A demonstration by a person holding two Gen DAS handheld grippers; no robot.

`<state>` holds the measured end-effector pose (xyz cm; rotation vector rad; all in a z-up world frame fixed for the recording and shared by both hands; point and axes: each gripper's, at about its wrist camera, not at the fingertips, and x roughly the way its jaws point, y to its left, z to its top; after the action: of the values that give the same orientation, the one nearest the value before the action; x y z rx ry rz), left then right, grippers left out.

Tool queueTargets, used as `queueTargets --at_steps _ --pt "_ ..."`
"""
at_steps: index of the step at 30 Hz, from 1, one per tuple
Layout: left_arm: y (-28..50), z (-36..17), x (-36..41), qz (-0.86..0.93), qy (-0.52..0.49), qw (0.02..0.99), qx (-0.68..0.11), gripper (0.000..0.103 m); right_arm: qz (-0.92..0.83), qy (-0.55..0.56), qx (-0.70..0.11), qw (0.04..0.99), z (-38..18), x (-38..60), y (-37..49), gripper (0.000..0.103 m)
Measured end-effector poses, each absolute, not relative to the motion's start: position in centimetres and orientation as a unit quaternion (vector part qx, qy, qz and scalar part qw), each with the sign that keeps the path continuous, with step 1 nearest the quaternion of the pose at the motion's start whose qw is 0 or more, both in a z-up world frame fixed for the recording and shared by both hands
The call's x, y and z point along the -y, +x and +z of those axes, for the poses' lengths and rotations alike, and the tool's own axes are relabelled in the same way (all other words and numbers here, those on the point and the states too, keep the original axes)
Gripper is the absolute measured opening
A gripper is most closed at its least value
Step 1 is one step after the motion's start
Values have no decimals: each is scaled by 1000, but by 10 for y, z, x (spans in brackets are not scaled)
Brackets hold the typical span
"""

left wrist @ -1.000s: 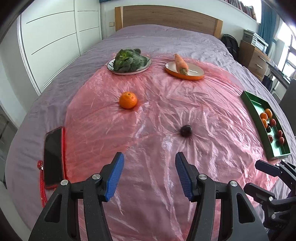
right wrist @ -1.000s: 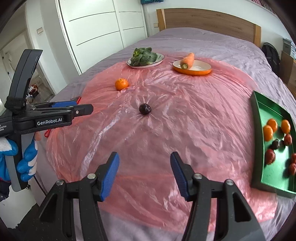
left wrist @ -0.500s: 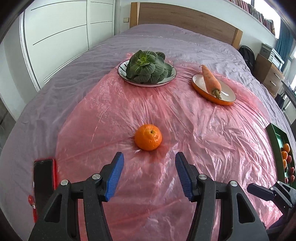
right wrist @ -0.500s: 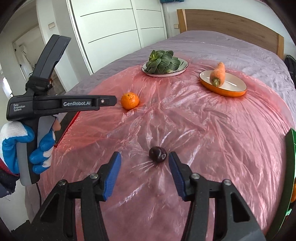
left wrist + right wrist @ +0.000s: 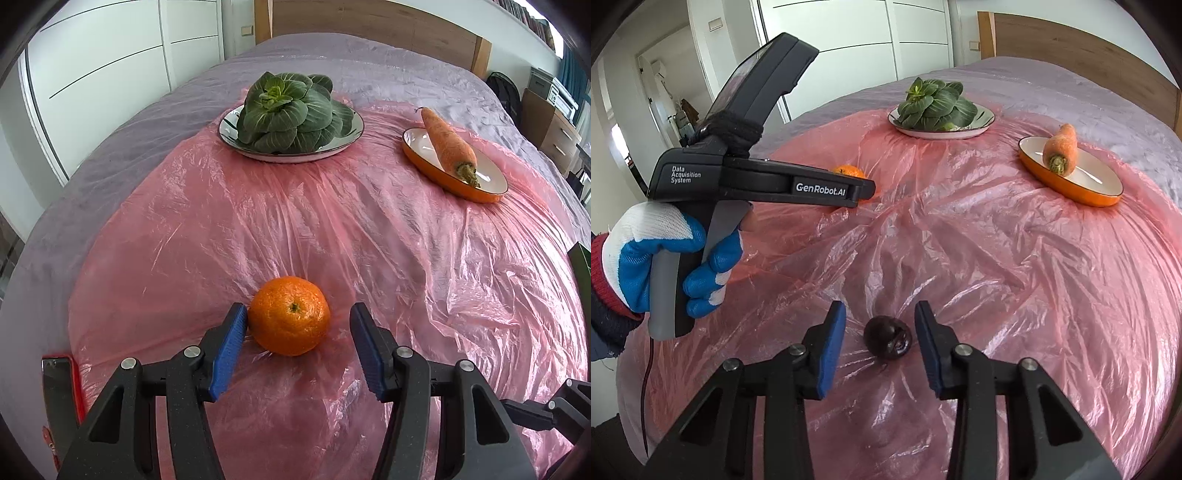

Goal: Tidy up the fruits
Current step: 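Grasp the last orange with the left gripper while the right grasps the dark plum, then lift the orange and plum and carry both over the green tray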

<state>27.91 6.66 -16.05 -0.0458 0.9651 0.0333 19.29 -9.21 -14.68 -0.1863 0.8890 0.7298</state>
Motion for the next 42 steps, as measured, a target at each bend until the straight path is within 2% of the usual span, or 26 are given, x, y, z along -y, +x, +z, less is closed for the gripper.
queueTargets --at_steps 3,6,8,13,18,30,42 --pt "281 -168 -69 18 -27 883 -468 52 346 -97 -427 830 -156 92 195 66" --pt "282 -174 -72 18 -31 883 -468 50 343 -116 -430 827 -165 89 193 63" --pt "282 -175 -72 20 -32 885 -464 43 343 -124 -429 827 -168 87 192 63" --pt "281 -175 -79 16 -47 888 -456 40 345 -115 -432 825 -169 91 194 50" --pt "279 -172 -81 13 -53 891 -451 39 350 -97 -438 823 -169 94 198 48" --pt "265 -145 -98 12 -95 895 -436 39 361 31 -460 811 -164 118 210 47" --pt "225 -124 -101 4 -107 898 -427 39 352 36 -456 816 -133 125 192 47"
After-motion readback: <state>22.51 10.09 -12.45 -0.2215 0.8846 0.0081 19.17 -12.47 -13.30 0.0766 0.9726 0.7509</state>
